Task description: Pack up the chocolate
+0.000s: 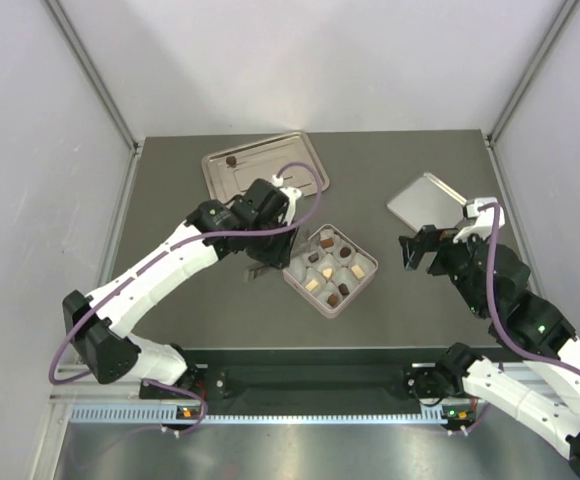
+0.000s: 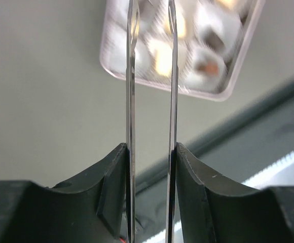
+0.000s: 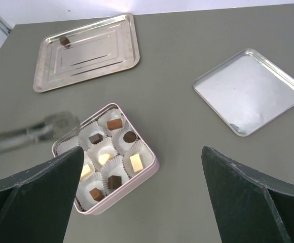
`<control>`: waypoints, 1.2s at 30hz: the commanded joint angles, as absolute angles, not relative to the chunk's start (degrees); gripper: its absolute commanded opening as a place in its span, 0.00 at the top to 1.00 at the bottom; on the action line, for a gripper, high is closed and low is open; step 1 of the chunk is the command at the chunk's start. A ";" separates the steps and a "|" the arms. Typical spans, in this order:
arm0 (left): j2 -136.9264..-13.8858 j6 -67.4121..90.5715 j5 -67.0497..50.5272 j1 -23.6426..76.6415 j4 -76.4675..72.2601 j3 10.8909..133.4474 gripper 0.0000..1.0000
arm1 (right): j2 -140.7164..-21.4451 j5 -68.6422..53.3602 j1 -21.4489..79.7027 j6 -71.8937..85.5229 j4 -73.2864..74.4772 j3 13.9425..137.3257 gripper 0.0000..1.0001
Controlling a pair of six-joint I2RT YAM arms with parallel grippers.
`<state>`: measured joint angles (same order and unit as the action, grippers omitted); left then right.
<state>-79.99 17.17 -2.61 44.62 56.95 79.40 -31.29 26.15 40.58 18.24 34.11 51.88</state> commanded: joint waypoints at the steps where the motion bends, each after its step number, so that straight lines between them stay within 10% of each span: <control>1: -80.50 18.37 10.59 44.39 54.84 86.46 0.55 | -30.32 27.24 39.90 18.46 34.01 54.40 0.00; 36: -119.09 16.35 16.53 13.63 38.15 109.25 0.48 | -30.76 25.05 39.90 14.85 27.16 48.34 0.00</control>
<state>-118.61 16.40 16.12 14.81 40.88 105.93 -30.17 24.29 40.58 16.14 30.70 48.38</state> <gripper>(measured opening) 0.525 0.996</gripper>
